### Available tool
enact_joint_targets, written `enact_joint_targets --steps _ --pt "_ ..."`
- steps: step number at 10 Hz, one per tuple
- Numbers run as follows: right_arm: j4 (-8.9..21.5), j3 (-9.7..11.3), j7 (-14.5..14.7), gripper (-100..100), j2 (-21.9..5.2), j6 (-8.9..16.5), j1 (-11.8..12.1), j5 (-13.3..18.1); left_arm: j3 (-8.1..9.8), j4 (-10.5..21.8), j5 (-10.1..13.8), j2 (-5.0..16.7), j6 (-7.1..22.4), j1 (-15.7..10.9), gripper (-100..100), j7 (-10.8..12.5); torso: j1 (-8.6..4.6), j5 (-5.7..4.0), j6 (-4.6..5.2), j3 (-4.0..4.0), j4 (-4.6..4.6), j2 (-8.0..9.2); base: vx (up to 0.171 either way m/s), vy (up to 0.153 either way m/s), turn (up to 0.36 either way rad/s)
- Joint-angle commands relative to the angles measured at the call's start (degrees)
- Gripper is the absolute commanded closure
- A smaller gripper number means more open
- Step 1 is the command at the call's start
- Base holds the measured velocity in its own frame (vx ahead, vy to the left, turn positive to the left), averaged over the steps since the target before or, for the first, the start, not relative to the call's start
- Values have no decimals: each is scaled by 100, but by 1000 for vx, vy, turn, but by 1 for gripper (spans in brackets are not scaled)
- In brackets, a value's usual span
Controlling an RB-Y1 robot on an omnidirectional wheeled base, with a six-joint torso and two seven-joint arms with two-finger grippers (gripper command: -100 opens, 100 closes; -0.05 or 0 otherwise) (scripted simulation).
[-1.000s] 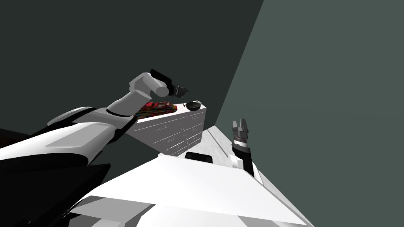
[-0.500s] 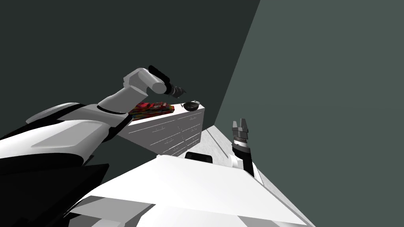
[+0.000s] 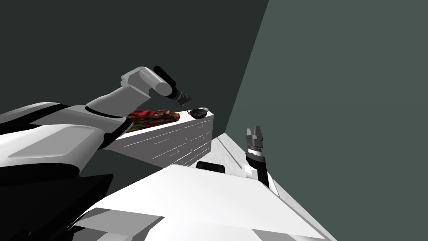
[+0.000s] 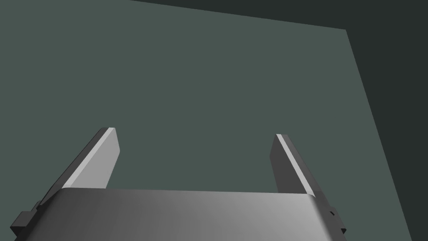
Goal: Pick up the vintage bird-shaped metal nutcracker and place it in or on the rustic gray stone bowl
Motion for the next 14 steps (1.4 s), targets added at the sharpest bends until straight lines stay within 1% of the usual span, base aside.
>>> enact_joint_targets --steps 1,2,3,4,5,6,7,8,9,10,11,12,14 --pt "0 0 0 0 0 0 0 0 -44 38 96 103 286 -46 -100 -33 0 0 0 0 0 0 32 -22 -50" --pt "0 0 0 0 0 0 0 0 -44 38 96 103 361 -46 -100 -33 0 0 -2 1 1 2 19 -12 19" --pt "0 0 0 0 0 0 0 0 -142 168 258 276 578 -103 -100 -119 4 1 -3 3 2 6 36 -24 -96" --pt "0 0 0 0 0 0 0 0 -142 168 258 276 686 -103 -100 -119 1 0 -1 2 1 2 36 -24 -66" --pt "0 0 0 0 0 0 0 0 -235 293 409 435 864 -142 -100 -200 1 0 -2 1 0 2 48 -29 -106" --pt "0 0 0 0 0 0 0 0 -235 293 409 435 991 -142 -100 -200 -2 0 0 -1 -1 -3 36 -24 -59" --pt "0 0 0 0 0 0 0 0 -324 410 548 579 1184 -162 -100 -278 -1 0 -1 -1 -1 -1 35 -30 -105" --pt "0 0 0 0 0 0 0 0 -324 410 548 579 1272 -162 -100 -278 -2 0 -1 0 0 0 32 -29 -48" --pt "0 0 0 0 0 0 1 0 -407 520 677 710 1446 -167 -100 -352 -1 0 -3 1 0 2 41 -39 -78" --pt "0 0 0 0 0 0 0 0 -407 520 677 710 1530 -167 -100 -352 -6 -1 -1 0 0 0 34 -19 -54" --pt "0 0 0 0 0 0 1 0 -485 620 793 825 1740 -157 -100 -420 0 0 -2 1 1 2 42 -13 -94" --pt "0 0 0 0 0 0 0 0 -485 620 793 825 1763 -157 -100 -420 3 1 -2 1 0 1 39 -17 -56" --pt "0 0 0 0 0 0 0 0 -622 793 988 1009 2142 -103 -100 -541 1 1 -1 0 0 0 45 -27 -119"
